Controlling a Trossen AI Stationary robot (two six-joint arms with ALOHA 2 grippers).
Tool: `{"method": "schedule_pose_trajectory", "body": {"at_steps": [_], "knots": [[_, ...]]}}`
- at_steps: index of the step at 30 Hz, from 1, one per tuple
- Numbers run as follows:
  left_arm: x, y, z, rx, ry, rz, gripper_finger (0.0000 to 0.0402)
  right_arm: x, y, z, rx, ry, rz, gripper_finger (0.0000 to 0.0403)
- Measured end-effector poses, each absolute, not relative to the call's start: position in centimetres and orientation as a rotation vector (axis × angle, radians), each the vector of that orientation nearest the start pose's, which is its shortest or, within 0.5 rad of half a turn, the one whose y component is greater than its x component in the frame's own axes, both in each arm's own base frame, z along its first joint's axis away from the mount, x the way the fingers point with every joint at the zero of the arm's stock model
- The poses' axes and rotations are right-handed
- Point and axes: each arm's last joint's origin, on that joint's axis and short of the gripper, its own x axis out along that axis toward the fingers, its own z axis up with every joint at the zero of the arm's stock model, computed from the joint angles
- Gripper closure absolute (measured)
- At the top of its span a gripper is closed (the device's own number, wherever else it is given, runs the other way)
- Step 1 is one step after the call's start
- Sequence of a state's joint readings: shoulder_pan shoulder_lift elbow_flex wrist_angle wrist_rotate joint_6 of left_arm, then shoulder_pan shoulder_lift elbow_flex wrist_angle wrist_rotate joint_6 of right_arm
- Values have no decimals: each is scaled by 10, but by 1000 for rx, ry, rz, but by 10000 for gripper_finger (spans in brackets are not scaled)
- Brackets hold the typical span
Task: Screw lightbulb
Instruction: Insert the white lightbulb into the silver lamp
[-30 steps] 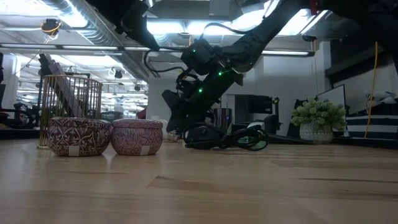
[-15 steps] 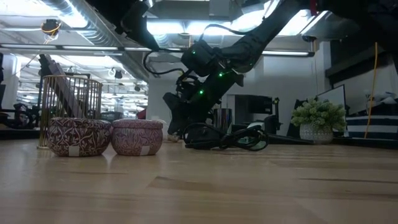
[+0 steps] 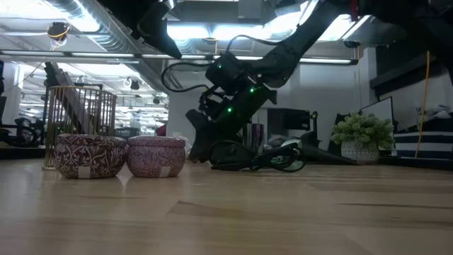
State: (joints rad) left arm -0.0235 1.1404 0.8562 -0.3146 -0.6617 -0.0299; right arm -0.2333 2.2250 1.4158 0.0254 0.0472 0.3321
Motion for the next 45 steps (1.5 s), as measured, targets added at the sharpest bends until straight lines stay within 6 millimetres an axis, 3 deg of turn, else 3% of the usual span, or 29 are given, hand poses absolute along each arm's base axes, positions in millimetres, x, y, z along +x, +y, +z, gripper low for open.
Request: {"method": "schedule_pose_trajectory", "body": {"at_steps": [19,28,40,45], "knots": [[236,12,279,186,589,625,400,453,-111,109,382,665,-406,218],[236,12,279,186,589,625,400,454,-109,110,408,670,-338,298],[236,12,279,186,589,625,400,454,-107,111,425,671,-289,287],[236,12,279,186,589,625,400,454,-107,122,422,649,-286,289]]}}
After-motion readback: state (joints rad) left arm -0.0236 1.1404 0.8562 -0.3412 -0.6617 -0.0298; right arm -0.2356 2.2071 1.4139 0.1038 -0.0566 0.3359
